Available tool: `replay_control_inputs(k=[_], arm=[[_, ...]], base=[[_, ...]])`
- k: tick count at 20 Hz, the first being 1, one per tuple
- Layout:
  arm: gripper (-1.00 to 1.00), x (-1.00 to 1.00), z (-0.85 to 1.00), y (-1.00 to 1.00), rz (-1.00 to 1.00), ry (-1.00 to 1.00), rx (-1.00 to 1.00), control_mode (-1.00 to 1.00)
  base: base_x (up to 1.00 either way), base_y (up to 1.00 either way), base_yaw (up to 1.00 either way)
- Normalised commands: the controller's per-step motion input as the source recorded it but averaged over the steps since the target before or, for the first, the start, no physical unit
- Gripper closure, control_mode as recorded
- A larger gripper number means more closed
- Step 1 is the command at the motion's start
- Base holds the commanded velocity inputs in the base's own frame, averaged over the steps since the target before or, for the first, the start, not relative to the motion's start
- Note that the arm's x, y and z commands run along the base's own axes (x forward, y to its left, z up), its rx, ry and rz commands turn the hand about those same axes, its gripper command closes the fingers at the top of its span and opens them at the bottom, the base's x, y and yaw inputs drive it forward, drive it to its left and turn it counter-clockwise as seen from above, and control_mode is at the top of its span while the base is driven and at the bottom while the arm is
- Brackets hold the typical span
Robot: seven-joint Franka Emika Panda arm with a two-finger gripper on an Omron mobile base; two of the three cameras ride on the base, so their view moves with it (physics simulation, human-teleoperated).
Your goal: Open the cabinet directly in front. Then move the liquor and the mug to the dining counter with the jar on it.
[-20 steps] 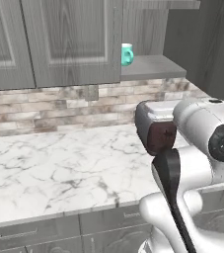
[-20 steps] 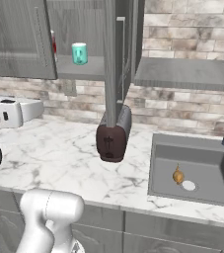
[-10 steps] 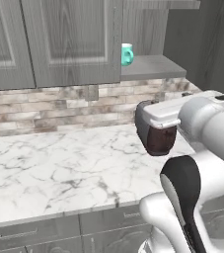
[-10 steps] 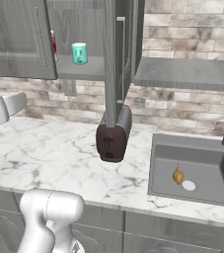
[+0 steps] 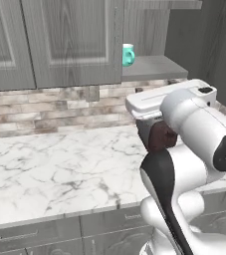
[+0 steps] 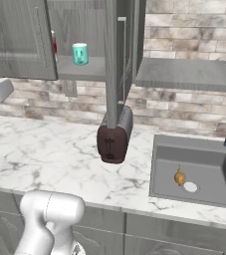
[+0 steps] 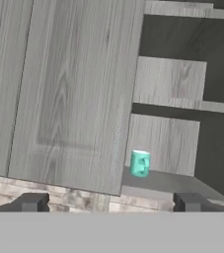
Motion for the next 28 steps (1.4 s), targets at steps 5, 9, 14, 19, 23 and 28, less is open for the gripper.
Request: replay_control_inputs(k=[5, 9, 14, 19, 23, 28], arm=[[-1.0, 0.57, 0.1, 0.03, 0.0, -0.03, 0.0, -1.0], [-1.0, 0.73, 0.04, 0.0, 0.0, 0.0, 0.0, -1.0], [-1.0, 0.85, 0.06, 0.0, 0.0, 0.0, 0.01, -1.0], [-1.0, 0.89, 0.08, 0.0, 0.0, 0.0, 0.02, -1.0], [-1.0, 0.93, 0.0, 0.06, 0.0, 0.0, 0.02, -1.0], [-1.0, 1.0, -0.01, 0.31, 0.0, 0.03, 0.06, -1.0]], base=[[0.0, 0.0, 0.0], [0.0, 0.0, 0.0], [0.0, 0.0, 0.0], [0.0, 0.0, 0.0], [0.0, 0.0, 0.0], [0.0, 0.0, 0.0]])
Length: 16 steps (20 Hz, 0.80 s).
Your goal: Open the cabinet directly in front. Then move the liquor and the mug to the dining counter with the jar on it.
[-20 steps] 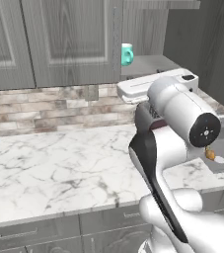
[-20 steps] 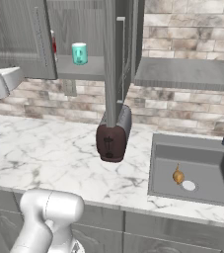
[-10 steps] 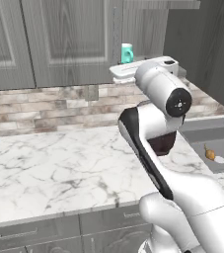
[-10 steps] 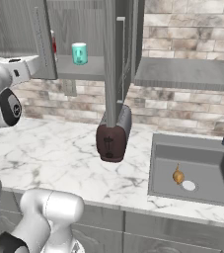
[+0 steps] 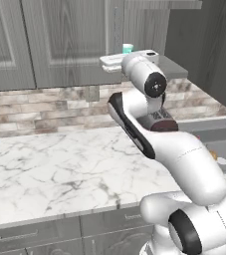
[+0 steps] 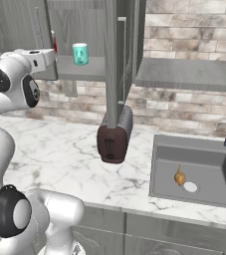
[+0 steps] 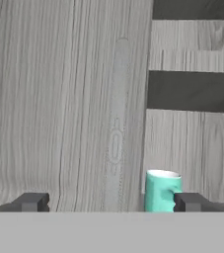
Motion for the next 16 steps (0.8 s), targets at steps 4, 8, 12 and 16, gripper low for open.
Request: replay_control_inputs(k=[4, 8, 12, 16], arm=[[-1.0, 1.0, -0.01, 0.33, 0.0, 0.06, 0.1, -1.0], [-1.0, 1.0, 0.0, 0.06, 0.0, 0.1, 0.1, -1.0], [1.0, 1.0, -0.02, 0.0, 0.0, 0.08, 0.02, -1.0], [1.0, 0.33, 0.0, 0.0, 0.0, 0.01, 0.0, -1.0]], base=[[0.0, 0.0, 0.0], [0.0, 0.0, 0.0], [0.0, 0.0, 0.0], [0.0, 0.0, 0.0]])
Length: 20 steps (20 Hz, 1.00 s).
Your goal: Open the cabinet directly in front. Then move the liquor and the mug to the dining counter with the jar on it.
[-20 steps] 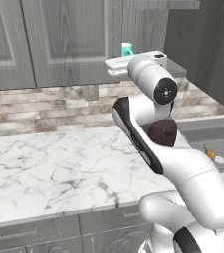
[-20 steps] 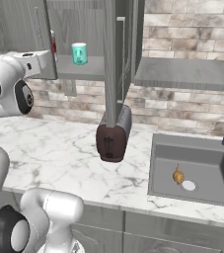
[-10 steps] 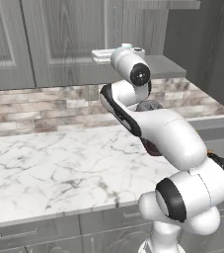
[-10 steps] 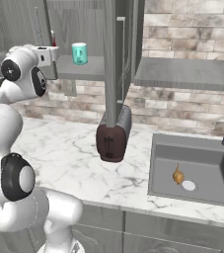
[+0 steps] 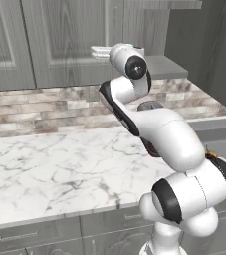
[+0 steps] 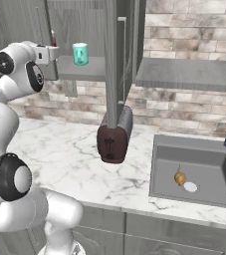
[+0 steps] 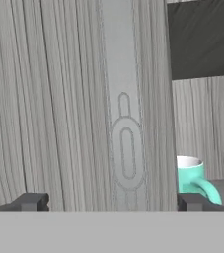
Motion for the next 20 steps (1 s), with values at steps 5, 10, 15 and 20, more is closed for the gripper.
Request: replay_control_inputs(k=[5, 10, 15, 20], arm=[[1.0, -0.1, 0.0, 0.02, 0.0, 0.0, 0.0, -1.0], [1.0, -0.68, 0.0, 0.5, 0.0, 0.0, 0.0, -1.0], [1.0, -0.9, 0.0, 0.9, 0.0, 0.0, 0.0, -1.0], [1.0, -0.87, 0.0, 1.0, -0.01, 0.05, 0.0, -1.0]], base=[[0.0, 0.0, 0.0], [0.0, 0.0, 0.0], [0.0, 0.0, 0.0], [0.0, 0.0, 0.0]])
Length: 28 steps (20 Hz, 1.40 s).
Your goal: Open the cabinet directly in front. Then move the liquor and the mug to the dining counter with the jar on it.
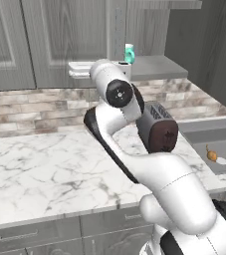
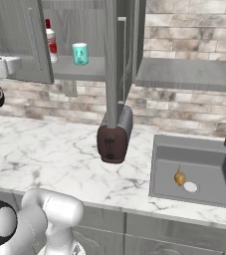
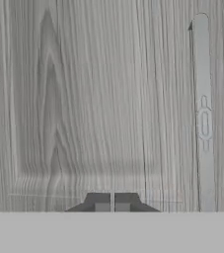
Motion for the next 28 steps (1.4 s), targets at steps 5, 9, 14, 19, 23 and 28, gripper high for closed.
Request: replay_control_inputs(k=[5, 9, 14, 19, 23, 28], arm=[[1.0, -0.54, 0.0, 0.81, -0.02, 0.01, -0.02, -1.0], [-1.0, -0.05, 0.0, -0.27, 0.01, 0.0, 0.04, -1.0], [-1.0, -0.25, 0.0, -1.0, 0.08, -0.04, 0.32, -1.0], [-1.0, -0.21, 0.04, -1.0, 0.1, -0.02, 0.32, -1.0], [-1.0, 0.0, 0.09, -1.0, 0.11, 0.0, 0.27, -1.0], [-1.0, 0.09, 0.15, -0.91, 0.09, 0.0, 0.22, -1.0]], base=[[0.0, 0.0, 0.0], [0.0, 0.0, 0.0], [0.0, 0.0, 0.0], [0.0, 0.0, 0.0], [0.0, 0.0, 0.0], [0.0, 0.0, 0.0]])
